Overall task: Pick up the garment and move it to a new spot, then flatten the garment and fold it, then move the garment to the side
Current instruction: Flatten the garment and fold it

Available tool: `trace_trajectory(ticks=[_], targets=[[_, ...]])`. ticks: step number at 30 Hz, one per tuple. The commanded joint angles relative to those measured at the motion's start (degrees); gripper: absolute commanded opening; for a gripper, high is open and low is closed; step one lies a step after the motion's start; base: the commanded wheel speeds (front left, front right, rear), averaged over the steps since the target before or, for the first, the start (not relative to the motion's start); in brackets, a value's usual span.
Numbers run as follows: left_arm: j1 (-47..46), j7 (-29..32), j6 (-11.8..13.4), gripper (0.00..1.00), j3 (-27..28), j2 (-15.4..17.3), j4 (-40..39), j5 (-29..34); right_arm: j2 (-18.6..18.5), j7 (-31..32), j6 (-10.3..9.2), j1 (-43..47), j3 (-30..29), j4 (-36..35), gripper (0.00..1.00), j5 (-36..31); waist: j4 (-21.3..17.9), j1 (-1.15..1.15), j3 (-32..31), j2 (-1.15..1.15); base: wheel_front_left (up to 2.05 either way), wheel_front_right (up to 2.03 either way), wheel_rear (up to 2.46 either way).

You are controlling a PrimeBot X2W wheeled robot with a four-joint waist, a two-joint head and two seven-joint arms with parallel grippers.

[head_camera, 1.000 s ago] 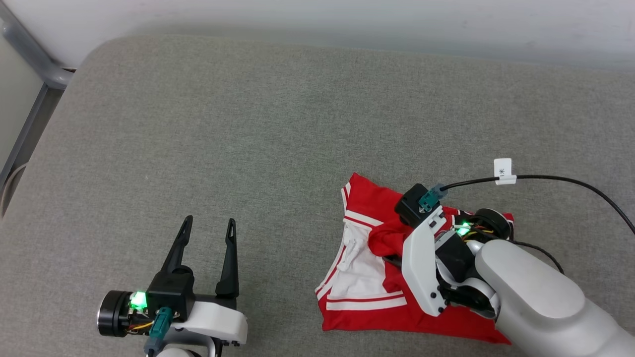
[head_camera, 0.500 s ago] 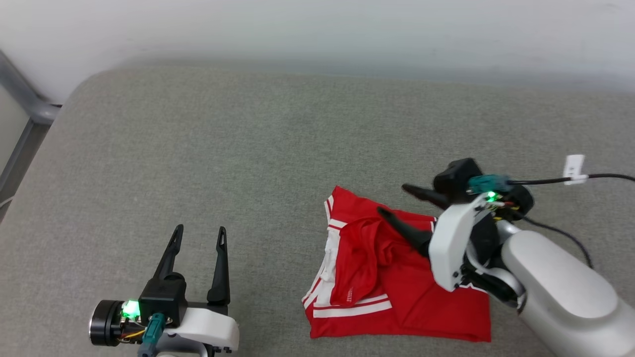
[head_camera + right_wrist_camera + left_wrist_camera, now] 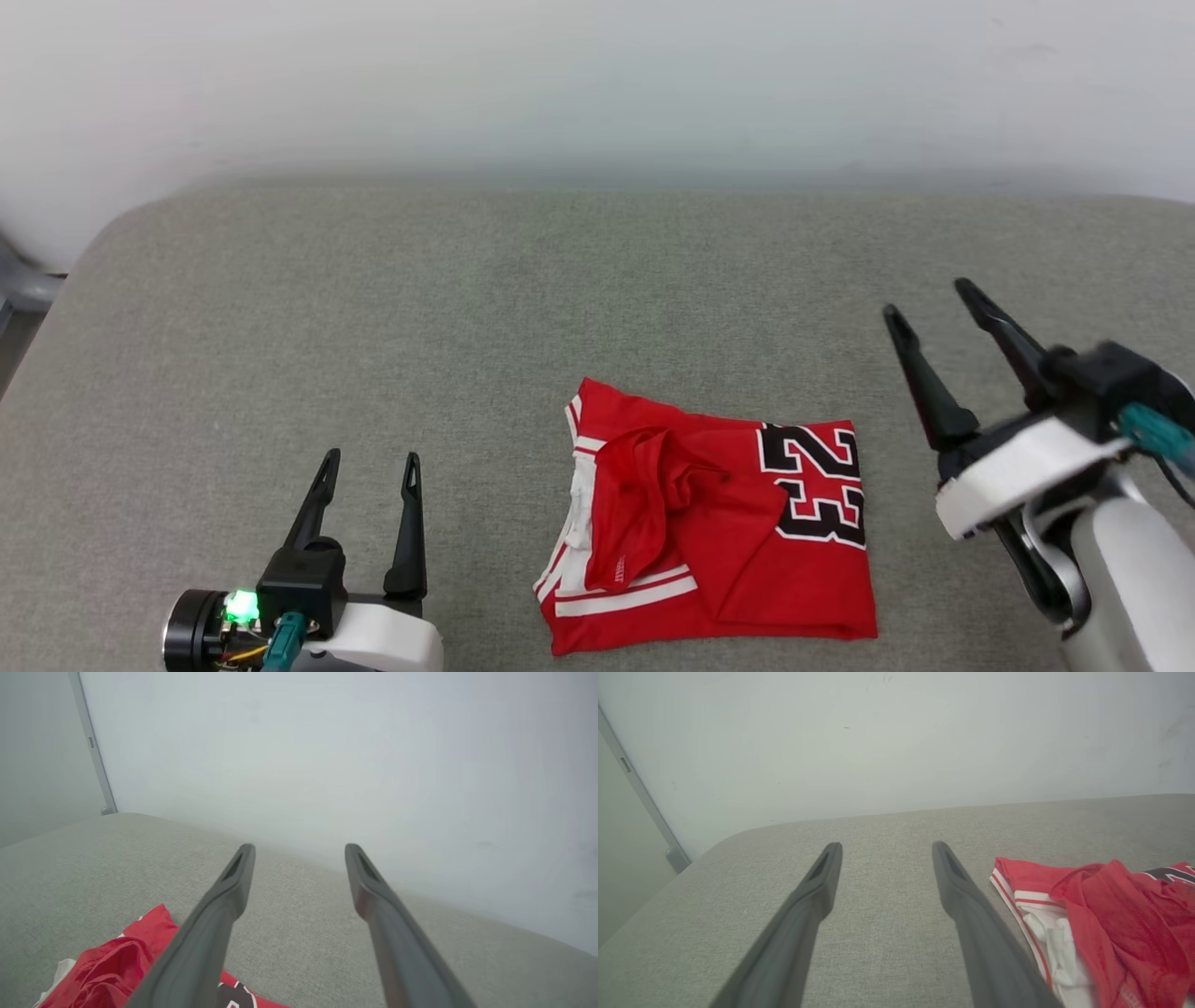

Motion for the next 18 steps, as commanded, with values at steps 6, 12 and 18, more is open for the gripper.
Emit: trace_trajectory(ticks=[6,12,18], targets=[[1.4,-0.1,0.0,1.00,0.1,0.3,0.0,0.4,7.3,-4.2,-0.05,9.8,-11.3,-5.3,1.00,-7.5,-1.2,0.00,-1.6,0.00,0.00,0.00,0.00],[2.3,-0.1,-0.2,1.00,0.0,0.4,0.1,0.2,11.1,-5.5,-0.05,15.4,-15.4,-8.2,1.00,-10.2,-1.1,0.00,-2.4,0.00,0.00,0.00,0.00],[3.1,-0.1,-0.4,1.00,0.0,0.5,0.4,0.1,13.8,-6.1,-0.05,20.8,-18.0,-9.6,1.00,-10.8,-0.8,0.00,-3.3,0.00,0.00,0.00,0.00]])
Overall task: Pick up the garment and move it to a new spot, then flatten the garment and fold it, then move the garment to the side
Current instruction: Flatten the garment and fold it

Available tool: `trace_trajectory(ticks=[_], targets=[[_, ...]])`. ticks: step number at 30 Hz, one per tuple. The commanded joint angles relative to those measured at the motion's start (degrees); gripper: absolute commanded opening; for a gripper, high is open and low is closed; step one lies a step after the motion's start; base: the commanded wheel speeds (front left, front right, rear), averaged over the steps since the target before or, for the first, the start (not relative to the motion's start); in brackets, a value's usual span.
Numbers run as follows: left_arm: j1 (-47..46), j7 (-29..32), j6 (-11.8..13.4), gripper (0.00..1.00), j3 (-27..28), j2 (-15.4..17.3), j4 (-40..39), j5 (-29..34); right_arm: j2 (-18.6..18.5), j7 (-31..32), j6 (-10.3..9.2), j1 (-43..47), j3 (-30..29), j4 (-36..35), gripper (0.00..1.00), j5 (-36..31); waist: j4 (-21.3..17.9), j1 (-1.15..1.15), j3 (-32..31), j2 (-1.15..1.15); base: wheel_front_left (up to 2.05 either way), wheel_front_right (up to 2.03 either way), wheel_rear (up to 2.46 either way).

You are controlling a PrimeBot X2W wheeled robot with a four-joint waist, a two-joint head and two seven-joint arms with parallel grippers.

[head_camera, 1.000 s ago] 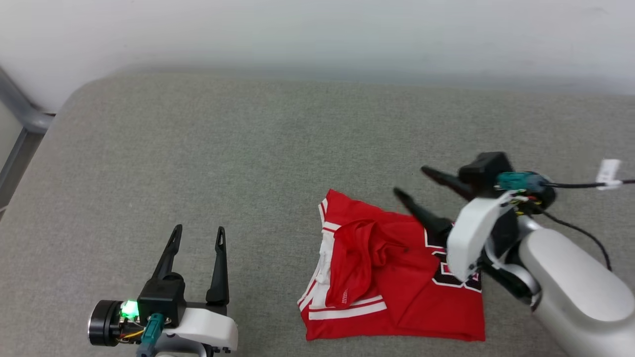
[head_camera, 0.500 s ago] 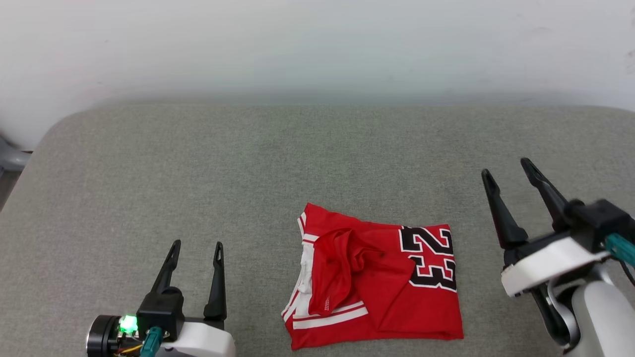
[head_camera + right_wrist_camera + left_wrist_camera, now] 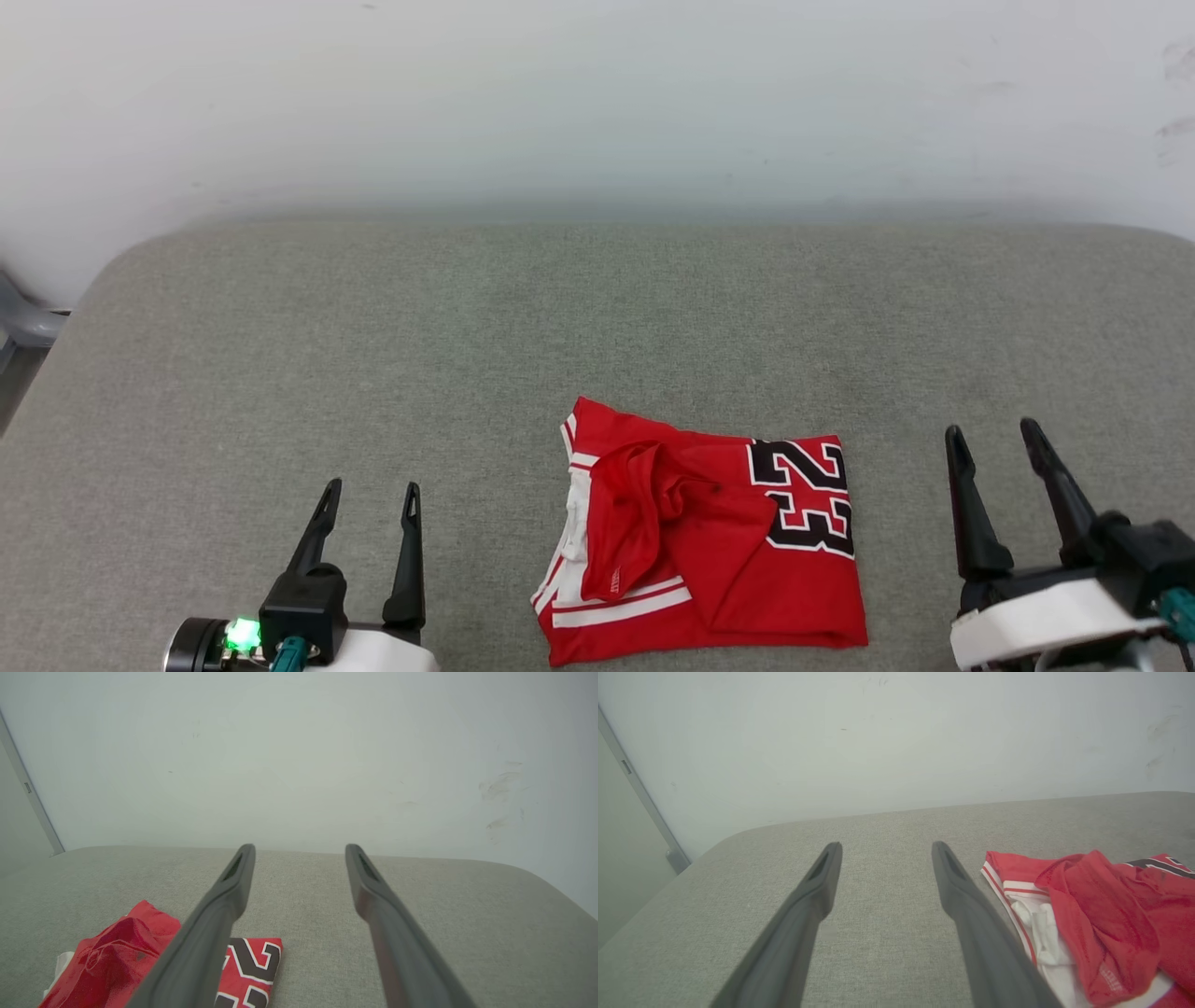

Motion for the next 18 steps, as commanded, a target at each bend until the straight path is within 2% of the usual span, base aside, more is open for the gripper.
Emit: trace_trajectory(ticks=[1,18], targets=[[0.8,-0.1,-0.2,1.00,0.0,0.3,0.1,0.1,0.6,-0.3,-0.05,1.5,-0.4,-0.3,1.00,0.0,0.1,0.00,-0.2,0.00,0.00,0.00,0.00],[1.9,-0.1,-0.3,1.00,0.1,0.4,0.9,-0.3,2.6,-0.7,-0.05,8.6,-1.1,0.5,1.00,-2.1,0.9,0.00,-1.4,0.00,0.00,0.00,0.00]])
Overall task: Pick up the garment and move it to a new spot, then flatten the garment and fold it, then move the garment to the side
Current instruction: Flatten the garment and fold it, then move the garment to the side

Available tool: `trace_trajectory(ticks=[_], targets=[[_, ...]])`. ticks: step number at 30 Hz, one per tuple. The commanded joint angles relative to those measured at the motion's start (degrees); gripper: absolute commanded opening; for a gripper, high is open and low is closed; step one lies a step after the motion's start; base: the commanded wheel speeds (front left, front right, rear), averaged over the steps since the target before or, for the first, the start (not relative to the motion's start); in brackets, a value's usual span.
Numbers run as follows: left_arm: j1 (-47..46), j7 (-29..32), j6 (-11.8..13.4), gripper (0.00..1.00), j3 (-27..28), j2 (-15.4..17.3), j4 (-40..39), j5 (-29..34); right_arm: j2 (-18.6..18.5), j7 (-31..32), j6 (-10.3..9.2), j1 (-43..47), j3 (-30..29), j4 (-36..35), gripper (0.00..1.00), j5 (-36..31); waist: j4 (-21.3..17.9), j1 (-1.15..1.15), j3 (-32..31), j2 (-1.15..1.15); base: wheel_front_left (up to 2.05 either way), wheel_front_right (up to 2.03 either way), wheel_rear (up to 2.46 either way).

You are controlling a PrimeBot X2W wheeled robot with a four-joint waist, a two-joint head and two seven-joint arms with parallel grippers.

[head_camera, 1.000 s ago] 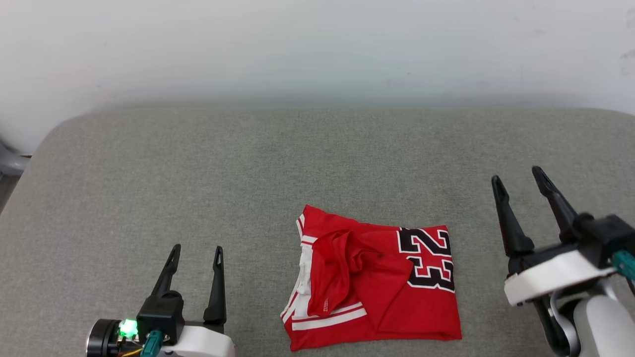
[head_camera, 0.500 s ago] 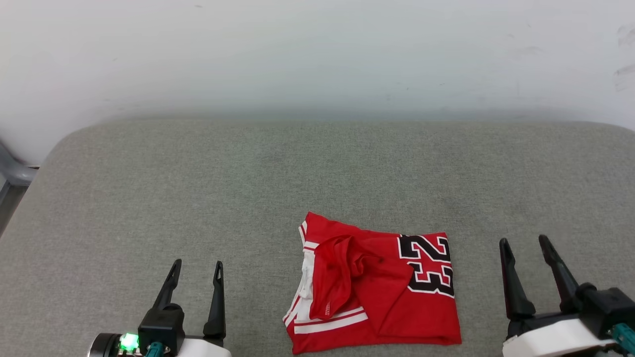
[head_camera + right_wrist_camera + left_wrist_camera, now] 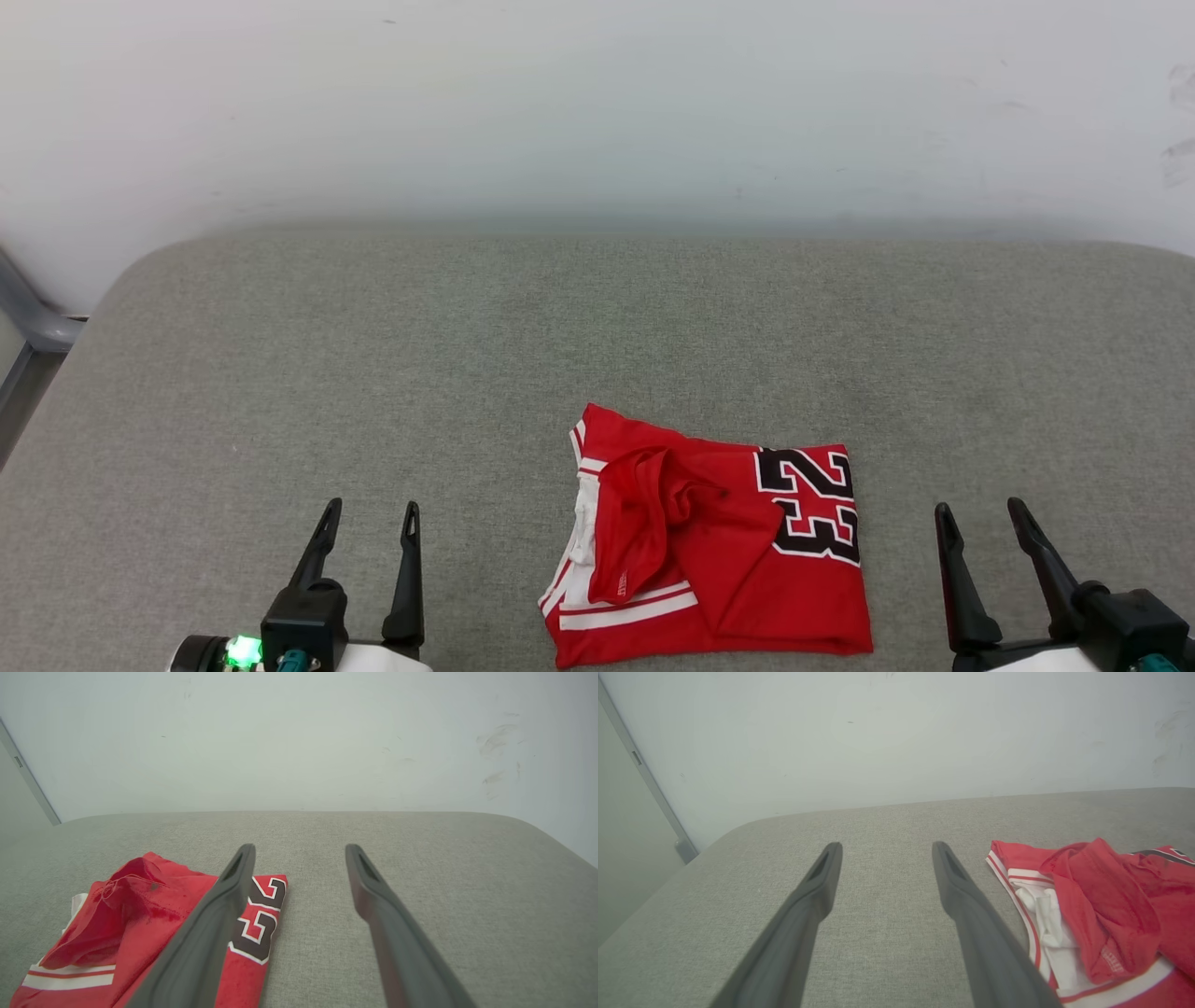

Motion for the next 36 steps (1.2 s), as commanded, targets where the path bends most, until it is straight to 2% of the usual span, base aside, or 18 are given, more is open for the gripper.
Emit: trace_trajectory(ticks=[1,10,15,22,26,29,36], targets=[[0.5,-0.1,-0.2,1.00,0.1,0.4,0.1,-0.1,0.4,-0.3,-0.05,0.8,0.1,0.2,1.00,-0.6,0.0,0.00,0.0,0.00,0.00,0.00,0.00],[0.1,-0.1,-0.1,1.00,0.0,0.2,0.2,-0.1,-0.2,-0.4,-0.05,-3.2,-0.6,-0.4,1.00,-0.9,-0.2,0.00,0.5,0.00,0.00,0.00,0.00],[-0.9,-0.1,-0.4,1.00,-0.2,0.2,0.3,-0.1,-3.9,1.3,-0.05,-9.5,-2.0,-2.6,1.00,0.9,0.1,0.00,1.2,0.00,0.00,0.00,0.00],[-1.9,-0.1,-0.6,1.00,-0.5,0.2,0.3,0.0,-12.2,7.8,-0.05,-20.6,-1.5,-5.2,1.00,6.0,1.0,0.00,2.5,0.00,0.00,0.00,0.00],[-2.6,-0.1,-0.7,1.00,-0.7,0.0,0.4,0.0,-16.9,15.3,-0.05,-24.9,1.1,-4.4,1.00,10.7,1.5,0.00,3.2,0.00,0.00,0.00,0.00],[-2.8,-0.1,-0.7,1.00,-0.9,-0.2,0.5,-0.1,-20.4,24.2,-0.05,-26.7,4.7,-2.8,1.00,15.6,2.0,0.00,3.5,0.00,0.00,0.00,0.00],[-3.4,-0.1,-0.8,1.00,-1.1,-0.5,0.4,-0.2,-24.7,42.9,-0.04,-24.6,10.6,0.0,1.00,27.4,2.7,0.00,4.8,0.00,0.00,0.00,0.00]])
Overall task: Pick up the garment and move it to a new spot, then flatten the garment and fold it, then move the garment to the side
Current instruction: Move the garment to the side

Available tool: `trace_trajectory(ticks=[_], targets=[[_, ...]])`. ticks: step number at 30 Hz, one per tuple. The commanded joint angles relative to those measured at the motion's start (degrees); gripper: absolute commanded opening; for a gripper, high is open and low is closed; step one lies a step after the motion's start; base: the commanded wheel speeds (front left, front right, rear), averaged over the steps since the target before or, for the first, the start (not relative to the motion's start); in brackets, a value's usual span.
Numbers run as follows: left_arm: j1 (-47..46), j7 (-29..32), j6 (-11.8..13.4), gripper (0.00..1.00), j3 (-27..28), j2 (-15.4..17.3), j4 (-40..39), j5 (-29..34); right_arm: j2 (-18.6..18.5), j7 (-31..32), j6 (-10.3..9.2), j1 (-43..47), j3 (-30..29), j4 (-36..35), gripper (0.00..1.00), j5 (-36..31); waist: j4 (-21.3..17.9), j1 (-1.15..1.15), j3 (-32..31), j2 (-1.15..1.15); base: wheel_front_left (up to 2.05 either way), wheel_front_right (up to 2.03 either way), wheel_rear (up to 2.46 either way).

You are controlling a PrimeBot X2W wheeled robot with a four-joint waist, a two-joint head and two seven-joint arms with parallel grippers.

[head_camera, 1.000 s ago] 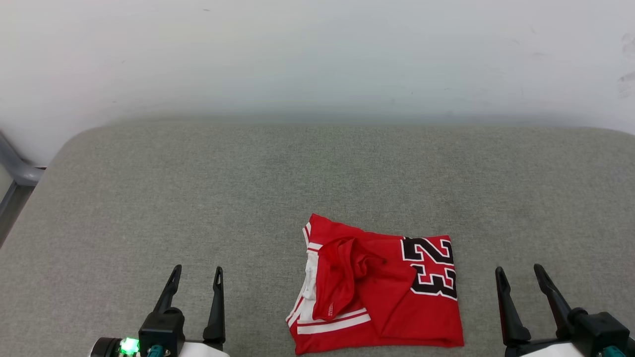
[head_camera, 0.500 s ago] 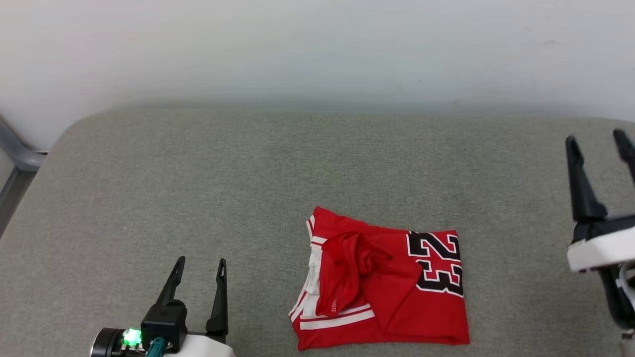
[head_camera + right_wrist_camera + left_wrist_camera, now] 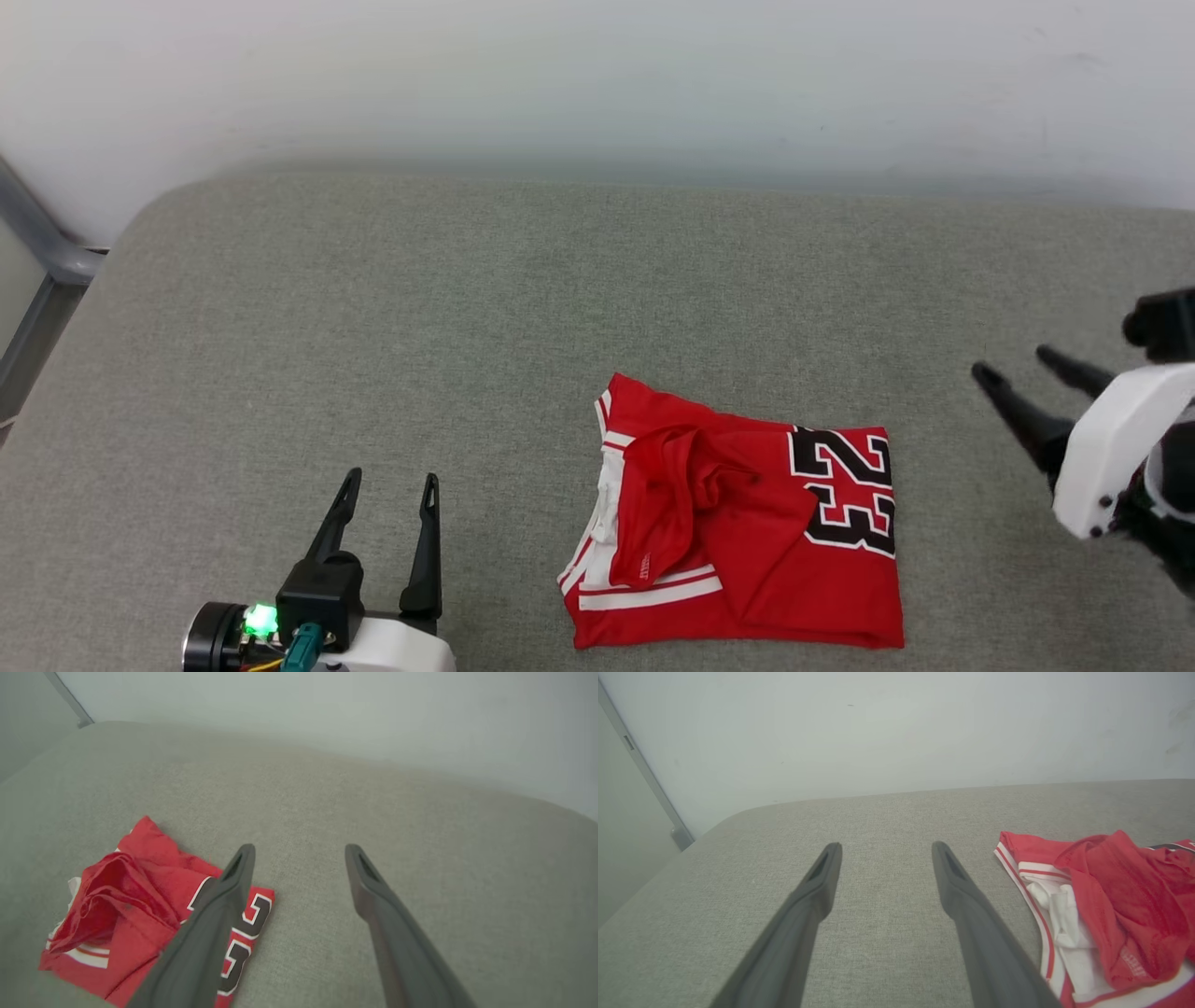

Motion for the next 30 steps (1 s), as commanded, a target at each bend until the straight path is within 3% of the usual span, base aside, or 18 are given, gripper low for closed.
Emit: trace_trajectory(ticks=[1,5,9,21,29,30], targets=[[-0.8,-0.1,-0.1,1.00,-0.1,-0.1,0.0,-0.1,-0.5,3.7,-0.03,1.7,1.7,0.9,1.00,2.8,0.3,0.00,0.5,0.00,0.00,0.00,0.00],[-1.5,-0.1,-0.2,1.00,-0.4,-0.3,0.0,0.0,-0.9,10.5,-0.03,4.8,4.9,2.3,1.00,7.4,1.1,0.00,1.6,0.00,0.00,0.00,0.00],[-2.4,-0.1,-0.2,1.00,-0.5,-0.5,-0.2,0.1,0.0,11.8,-0.03,6.0,7.0,3.8,1.00,9.2,1.8,0.00,3.0,0.00,0.00,0.00,0.00],[-5.5,-0.1,-0.7,1.00,-1.4,-0.8,0.2,0.2,5.4,7.1,-0.04,2.8,12.4,16.3,1.00,10.7,4.6,0.00,7.3,0.00,0.00,0.00,0.00],[-6.3,-0.1,-0.2,1.00,-1.1,-1.1,0.5,-0.4,6.6,4.7,-0.03,3.8,19.2,21.0,1.00,12.3,5.7,0.00,8.3,0.00,0.00,0.00,0.00],[-6.3,-0.1,-0.1,1.00,-1.1,-1.1,0.5,-0.4,6.4,4.1,-0.02,3.7,19.6,21.0,0.74,12.6,5.7,0.00,8.3,0.00,0.00,0.00,0.00]])
